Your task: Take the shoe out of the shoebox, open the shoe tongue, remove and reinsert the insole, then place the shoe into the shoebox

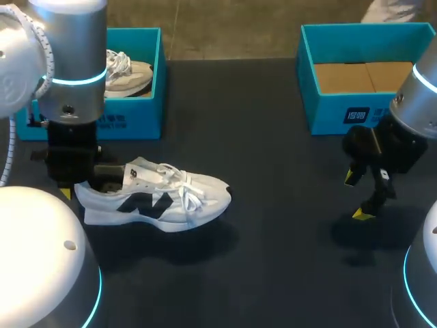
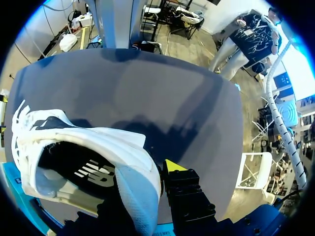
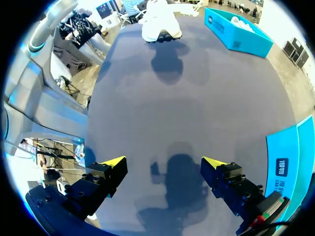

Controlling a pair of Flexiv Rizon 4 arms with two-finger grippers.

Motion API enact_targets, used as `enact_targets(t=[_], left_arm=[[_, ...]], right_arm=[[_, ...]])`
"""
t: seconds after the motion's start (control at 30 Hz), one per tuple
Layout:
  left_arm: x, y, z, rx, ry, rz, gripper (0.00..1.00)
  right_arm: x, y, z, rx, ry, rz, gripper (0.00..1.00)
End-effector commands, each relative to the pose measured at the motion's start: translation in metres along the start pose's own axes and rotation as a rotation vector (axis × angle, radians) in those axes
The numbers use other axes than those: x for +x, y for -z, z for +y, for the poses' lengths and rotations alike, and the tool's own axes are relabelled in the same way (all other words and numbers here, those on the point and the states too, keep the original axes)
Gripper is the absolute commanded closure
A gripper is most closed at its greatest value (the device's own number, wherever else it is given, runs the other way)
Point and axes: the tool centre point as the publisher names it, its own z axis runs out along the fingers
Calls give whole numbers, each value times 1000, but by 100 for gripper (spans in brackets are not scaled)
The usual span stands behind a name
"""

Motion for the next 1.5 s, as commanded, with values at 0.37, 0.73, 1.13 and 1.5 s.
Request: enact_targets(t=[0.37, 0.73, 1.13, 1.5], left_arm=[[0, 1, 0, 0, 0, 0, 100], [-38, -10, -16, 5, -39, 6, 100], [-89, -26, -25, -27, -41, 28, 100], [-124, -42, -11, 18, -20, 6, 100]], right_arm=[[0, -1, 0, 2, -1, 0, 0], [0, -1, 0, 2, -1, 0, 0], [0, -1, 0, 2, -1, 0, 0], [0, -1, 0, 2, -1, 0, 0]])
